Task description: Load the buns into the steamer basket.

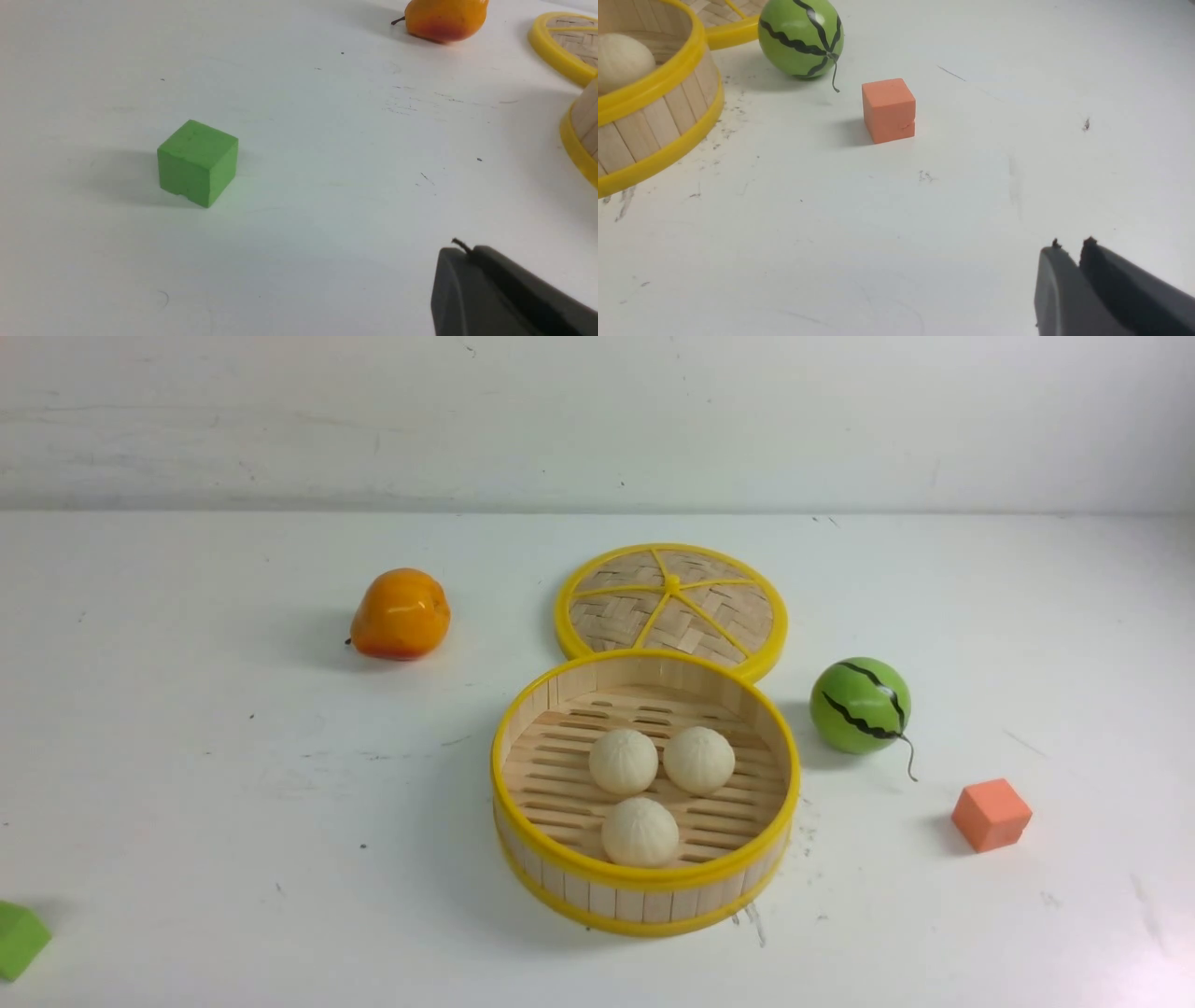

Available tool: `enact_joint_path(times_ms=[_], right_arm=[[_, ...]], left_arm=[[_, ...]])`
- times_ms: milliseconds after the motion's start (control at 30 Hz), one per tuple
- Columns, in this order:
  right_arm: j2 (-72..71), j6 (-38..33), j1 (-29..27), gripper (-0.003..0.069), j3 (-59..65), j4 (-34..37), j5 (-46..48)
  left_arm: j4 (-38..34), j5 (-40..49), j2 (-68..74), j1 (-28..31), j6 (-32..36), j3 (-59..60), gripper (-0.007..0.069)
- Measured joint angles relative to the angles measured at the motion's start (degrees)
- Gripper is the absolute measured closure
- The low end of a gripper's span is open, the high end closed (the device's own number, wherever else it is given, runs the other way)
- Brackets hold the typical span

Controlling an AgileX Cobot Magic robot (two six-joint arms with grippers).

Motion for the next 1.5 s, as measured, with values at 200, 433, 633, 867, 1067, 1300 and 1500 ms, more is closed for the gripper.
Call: enact_joint_path(times_ms=[200, 433, 633, 867, 1067, 1300, 1500], right_arm=[[0.0, 0.0, 0.0, 0.0578, 0.0, 0.0, 0.0], [0.0, 0.0, 0.0, 0.0568, 0.0, -0.1, 0.0], [0.0, 0.0, 0.0, 0.0560, 0.0, -0.2, 0.0], [0.0, 0.0, 0.0, 0.0550, 0.0, -0.2, 0.0], [0.0, 0.0, 0.0, 0.0543, 0.0, -0.2, 0.0], [0.0, 0.0, 0.0, 0.0540, 0.0, -0.2, 0.0], [0.0, 0.0, 0.0, 0.0530, 0.0, -0.2, 0.0]], left_arm=[[0.0, 0.0, 0.0, 0.0, 0.1, 0.0, 0.0638], [0.0, 0.0, 0.0, 0.0, 0.1, 0.0, 0.0638], [0.0, 0.0, 0.0, 0.0, 0.1, 0.0, 0.0638], [0.0, 0.0, 0.0, 0.0, 0.1, 0.0, 0.0637], [0.0, 0.0, 0.0, 0.0, 0.1, 0.0, 0.0637], [0.0, 0.0, 0.0, 0.0, 0.1, 0.0, 0.0628], [0.0, 0.0, 0.0, 0.0, 0.1, 0.0, 0.0624]])
